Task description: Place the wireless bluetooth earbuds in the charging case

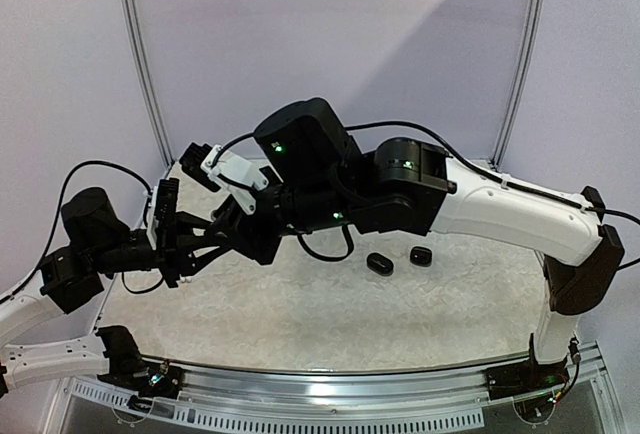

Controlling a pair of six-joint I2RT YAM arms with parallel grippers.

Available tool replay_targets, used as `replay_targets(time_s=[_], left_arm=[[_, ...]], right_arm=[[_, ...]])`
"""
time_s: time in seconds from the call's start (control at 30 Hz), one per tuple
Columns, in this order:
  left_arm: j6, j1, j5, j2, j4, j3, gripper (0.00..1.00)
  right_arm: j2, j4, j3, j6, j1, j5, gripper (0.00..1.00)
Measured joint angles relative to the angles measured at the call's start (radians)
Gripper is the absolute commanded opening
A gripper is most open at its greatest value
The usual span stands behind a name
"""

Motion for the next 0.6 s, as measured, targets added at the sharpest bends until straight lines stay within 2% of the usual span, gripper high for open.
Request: replay_targets(time_s=[0.13,0.37,0.43,0.5,0.6], left_arm=[[0.013,0.0,0.0,-0.001,-0.002,-0.003,0.0],[0.033,0.0,0.027,0.0,-0.025,-0.024,0.0],[0.041,0.0,0.031,0.0,-0.032,-0.024,0.0],[0.048,0.0,0.034,0.0,-0.036,-0.024,0.0],[0.065,0.0,0.039,-0.001,-0.037,-0.024,0.0]], right_arm=[[-0.014,0.0,-0.013,-0.015,0.002,-0.003,0.46],[-0.076,0.064,-0.014,-0.052,-0.002,-0.005,0.48],[-0.098,0.079,-0.014,-0.056,-0.003,-0.003,0.43],[-0.119,0.089,-0.014,-0.051,-0.005,0.016,0.33],[-0.134,0.092,-0.014,-0.031,-0.009,0.081,0.23]])
